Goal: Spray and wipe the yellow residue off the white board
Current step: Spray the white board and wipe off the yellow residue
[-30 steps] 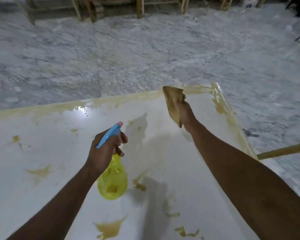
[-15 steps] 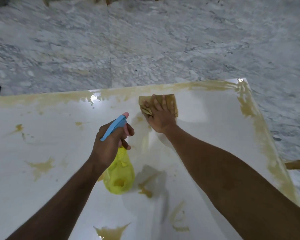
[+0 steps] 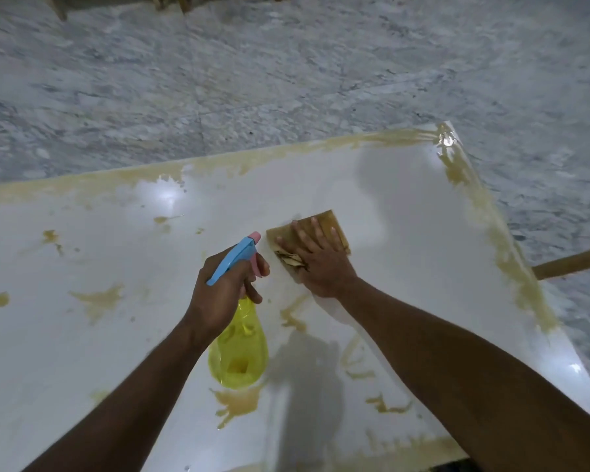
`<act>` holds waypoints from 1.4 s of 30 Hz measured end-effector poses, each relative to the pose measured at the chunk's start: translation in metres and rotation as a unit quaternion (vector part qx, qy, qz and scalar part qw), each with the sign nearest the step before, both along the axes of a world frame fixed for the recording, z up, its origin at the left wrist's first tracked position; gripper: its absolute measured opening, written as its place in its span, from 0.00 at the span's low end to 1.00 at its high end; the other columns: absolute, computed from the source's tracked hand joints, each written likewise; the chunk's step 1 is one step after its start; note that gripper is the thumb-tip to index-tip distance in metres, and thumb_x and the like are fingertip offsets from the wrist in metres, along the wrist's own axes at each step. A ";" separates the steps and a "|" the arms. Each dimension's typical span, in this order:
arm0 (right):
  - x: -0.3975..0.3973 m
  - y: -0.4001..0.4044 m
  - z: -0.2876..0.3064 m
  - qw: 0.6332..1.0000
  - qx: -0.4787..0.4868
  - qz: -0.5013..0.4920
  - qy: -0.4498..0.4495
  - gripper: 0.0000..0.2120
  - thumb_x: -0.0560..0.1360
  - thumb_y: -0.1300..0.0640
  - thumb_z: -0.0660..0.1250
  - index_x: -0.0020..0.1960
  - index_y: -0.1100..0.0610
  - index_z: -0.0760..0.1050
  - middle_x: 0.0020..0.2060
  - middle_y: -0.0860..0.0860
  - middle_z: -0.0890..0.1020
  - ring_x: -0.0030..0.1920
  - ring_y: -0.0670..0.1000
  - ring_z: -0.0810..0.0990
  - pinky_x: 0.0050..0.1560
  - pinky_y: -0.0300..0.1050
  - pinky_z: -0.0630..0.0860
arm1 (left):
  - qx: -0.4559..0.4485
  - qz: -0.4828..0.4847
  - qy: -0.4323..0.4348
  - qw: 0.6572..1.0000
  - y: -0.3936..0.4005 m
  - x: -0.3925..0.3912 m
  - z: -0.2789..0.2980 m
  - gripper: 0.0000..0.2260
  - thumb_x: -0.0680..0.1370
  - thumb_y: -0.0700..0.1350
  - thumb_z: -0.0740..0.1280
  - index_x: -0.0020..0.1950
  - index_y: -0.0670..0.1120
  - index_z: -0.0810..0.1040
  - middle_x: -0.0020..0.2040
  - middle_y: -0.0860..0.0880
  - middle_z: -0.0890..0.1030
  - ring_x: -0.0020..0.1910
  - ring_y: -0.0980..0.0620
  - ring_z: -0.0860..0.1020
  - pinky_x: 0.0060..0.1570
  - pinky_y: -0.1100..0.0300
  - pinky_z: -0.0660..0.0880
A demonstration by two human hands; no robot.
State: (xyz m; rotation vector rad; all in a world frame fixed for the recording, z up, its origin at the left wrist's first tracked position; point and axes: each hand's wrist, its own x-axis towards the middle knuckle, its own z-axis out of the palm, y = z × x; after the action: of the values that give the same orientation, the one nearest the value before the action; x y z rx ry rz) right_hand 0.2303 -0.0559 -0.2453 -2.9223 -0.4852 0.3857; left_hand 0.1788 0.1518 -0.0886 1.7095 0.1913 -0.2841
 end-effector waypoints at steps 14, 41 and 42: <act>-0.187 -0.006 0.007 0.999 -0.023 -0.040 0.014 0.30 0.79 0.33 0.40 0.81 0.33 0.48 0.84 0.45 0.48 0.84 0.58 0.44 0.79 0.67 0.47 | -0.027 -0.124 0.004 0.992 0.032 -0.119 -0.001 0.21 0.69 0.38 0.58 0.57 0.29 0.77 0.47 0.32 0.80 0.44 0.58 0.80 0.34 0.48 0.80; -0.303 -0.238 0.074 0.936 0.235 -0.231 0.127 0.16 0.84 0.55 0.61 0.67 0.61 0.76 0.63 0.61 0.79 0.65 0.65 0.76 0.61 0.57 0.73 | -0.025 -0.069 0.030 0.997 -0.083 -0.289 0.014 0.10 0.69 0.38 0.59 0.39 0.38 0.80 0.46 0.36 0.82 0.44 0.29 0.77 0.31 0.54 0.77; -0.301 -0.238 0.085 0.895 0.300 -0.310 0.116 0.16 0.84 0.51 0.61 0.63 0.62 0.78 0.53 0.61 0.82 0.55 0.65 0.80 0.52 0.54 0.76 | -0.015 -0.071 0.031 0.997 -0.086 -0.292 0.013 0.11 0.69 0.38 0.59 0.42 0.35 0.80 0.46 0.36 0.81 0.45 0.28 0.77 0.31 0.53 0.77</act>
State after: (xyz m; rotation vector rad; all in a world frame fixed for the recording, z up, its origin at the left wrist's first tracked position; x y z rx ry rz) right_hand -0.0711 -0.2938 -0.1602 -2.2181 0.3204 0.3903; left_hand -0.1128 0.0658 -0.0752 1.6891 0.1097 -0.4433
